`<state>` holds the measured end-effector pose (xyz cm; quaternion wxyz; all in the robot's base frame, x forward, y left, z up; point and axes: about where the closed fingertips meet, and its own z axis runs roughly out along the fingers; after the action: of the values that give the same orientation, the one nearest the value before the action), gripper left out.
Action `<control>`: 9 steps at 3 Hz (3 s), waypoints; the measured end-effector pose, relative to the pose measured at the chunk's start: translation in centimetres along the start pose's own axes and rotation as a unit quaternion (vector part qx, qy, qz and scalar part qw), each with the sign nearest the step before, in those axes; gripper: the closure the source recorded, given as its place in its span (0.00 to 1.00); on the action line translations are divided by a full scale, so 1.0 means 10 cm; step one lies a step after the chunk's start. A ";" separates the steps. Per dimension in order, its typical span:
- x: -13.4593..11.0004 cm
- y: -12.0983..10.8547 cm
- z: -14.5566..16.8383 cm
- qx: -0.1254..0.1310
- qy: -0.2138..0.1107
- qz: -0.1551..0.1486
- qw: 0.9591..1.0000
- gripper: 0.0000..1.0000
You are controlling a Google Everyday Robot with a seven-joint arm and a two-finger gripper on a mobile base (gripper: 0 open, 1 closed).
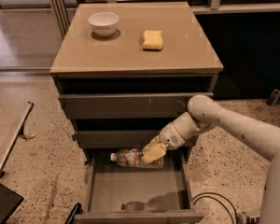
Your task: Place water bottle into bottom drawer
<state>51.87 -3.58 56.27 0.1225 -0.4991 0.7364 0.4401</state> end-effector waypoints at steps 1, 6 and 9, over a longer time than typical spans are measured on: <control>0.46 -0.47 0.43 -0.022 0.004 0.033 0.999 1.00; 2.55 -2.09 2.27 -0.022 -0.037 0.141 0.989 0.52; 2.55 -2.14 2.33 -0.012 -0.054 0.124 0.991 0.00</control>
Offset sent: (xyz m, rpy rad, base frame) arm -0.0139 -0.0179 -0.2820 0.0442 0.3175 -0.0707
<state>51.84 -4.05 15.67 0.1006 -0.3814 0.7793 0.4870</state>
